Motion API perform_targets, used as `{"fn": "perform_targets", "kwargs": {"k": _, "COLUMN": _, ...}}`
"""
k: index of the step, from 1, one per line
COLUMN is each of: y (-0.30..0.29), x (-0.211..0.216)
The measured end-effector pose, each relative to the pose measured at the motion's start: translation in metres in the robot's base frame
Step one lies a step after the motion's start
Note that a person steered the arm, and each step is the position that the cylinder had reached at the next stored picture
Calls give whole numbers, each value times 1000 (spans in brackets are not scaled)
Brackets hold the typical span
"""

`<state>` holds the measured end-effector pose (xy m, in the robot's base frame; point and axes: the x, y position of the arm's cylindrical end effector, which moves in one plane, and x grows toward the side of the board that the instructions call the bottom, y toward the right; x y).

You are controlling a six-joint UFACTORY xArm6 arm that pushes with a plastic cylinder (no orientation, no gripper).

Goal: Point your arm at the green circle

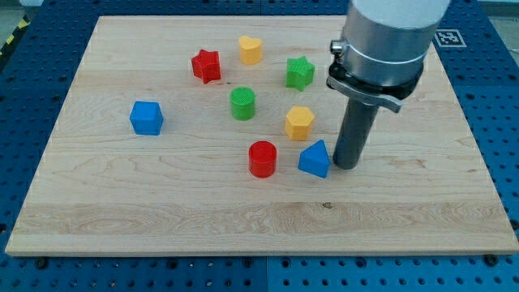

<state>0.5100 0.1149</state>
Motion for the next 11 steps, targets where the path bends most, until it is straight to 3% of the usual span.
{"fn": "perform_targets", "kwargs": {"k": 2, "y": 19, "x": 60}}
{"fn": "perform_targets", "kwargs": {"k": 4, "y": -72, "x": 76}}
{"fn": "perform_targets", "kwargs": {"k": 6, "y": -192, "x": 46}}
{"fn": "perform_targets", "kwargs": {"k": 8, "y": -198, "x": -39}}
{"fn": "perform_targets", "kwargs": {"k": 11, "y": -153, "x": -60}}
